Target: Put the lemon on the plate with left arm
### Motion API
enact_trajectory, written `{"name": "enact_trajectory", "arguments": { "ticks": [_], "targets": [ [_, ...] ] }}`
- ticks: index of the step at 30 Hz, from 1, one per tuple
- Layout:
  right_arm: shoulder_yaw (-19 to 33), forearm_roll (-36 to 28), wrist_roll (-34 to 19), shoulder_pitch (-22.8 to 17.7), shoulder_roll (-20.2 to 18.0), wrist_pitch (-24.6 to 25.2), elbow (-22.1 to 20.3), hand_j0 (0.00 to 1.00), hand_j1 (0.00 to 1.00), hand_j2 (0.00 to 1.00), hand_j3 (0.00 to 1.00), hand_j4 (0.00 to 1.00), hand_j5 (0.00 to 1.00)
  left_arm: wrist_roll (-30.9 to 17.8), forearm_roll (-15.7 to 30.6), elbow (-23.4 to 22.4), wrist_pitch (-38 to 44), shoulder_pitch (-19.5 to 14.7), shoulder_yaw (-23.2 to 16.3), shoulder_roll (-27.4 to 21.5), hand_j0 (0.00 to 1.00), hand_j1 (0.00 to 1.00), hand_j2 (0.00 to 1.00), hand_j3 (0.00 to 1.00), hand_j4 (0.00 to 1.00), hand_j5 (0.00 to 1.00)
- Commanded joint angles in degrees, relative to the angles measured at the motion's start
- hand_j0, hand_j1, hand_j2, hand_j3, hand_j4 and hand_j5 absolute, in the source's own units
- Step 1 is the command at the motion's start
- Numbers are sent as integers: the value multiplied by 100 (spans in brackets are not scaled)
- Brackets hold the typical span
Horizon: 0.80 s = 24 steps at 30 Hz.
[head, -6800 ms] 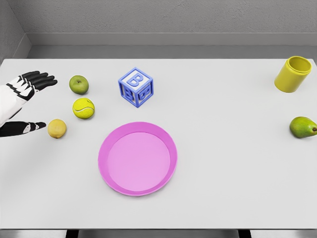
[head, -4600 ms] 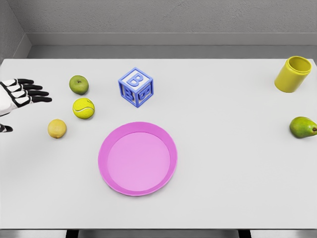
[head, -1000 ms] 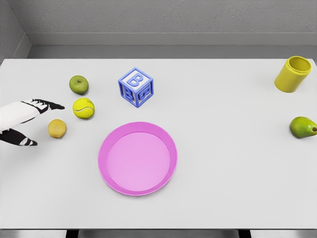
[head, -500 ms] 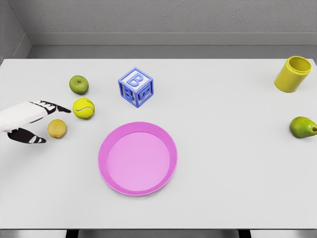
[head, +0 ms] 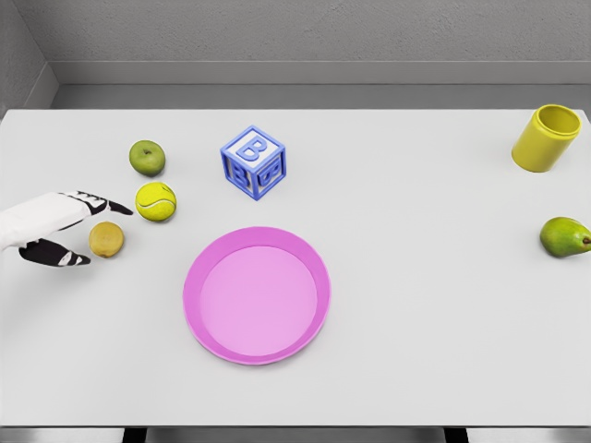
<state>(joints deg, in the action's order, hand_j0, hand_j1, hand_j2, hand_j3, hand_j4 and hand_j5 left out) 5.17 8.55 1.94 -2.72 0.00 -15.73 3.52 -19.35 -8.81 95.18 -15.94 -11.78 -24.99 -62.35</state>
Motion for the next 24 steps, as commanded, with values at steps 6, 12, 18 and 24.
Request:
{"name": "enact_trajectory", "arguments": {
  "ticks": [6, 12, 18, 24],
  "targets": [
    [1, -2, -1, 0, 0, 0, -1, 100, 100, 100, 100, 100, 100, 2, -7, -96, 3, -18, -23, 92, 86, 86, 86, 86, 86, 86],
    [1, -2, -1, 0, 0, 0, -1, 100, 100, 100, 100, 100, 100, 2, -16, -307, 3, -395, -480, 206, 86, 86, 86, 86, 86, 86],
    [1, -2, -1, 0, 0, 0, -1, 100, 100, 100, 100, 100, 100, 2, -16, -351, 3, -439, -533, 241, 86, 86, 86, 86, 86, 86],
    [1, -2, -1, 0, 0, 0, -1, 100, 100, 100, 100, 100, 100, 2, -16, -360, 3, -439, -542, 241, 86, 86, 86, 86, 86, 86]
  ]
}}
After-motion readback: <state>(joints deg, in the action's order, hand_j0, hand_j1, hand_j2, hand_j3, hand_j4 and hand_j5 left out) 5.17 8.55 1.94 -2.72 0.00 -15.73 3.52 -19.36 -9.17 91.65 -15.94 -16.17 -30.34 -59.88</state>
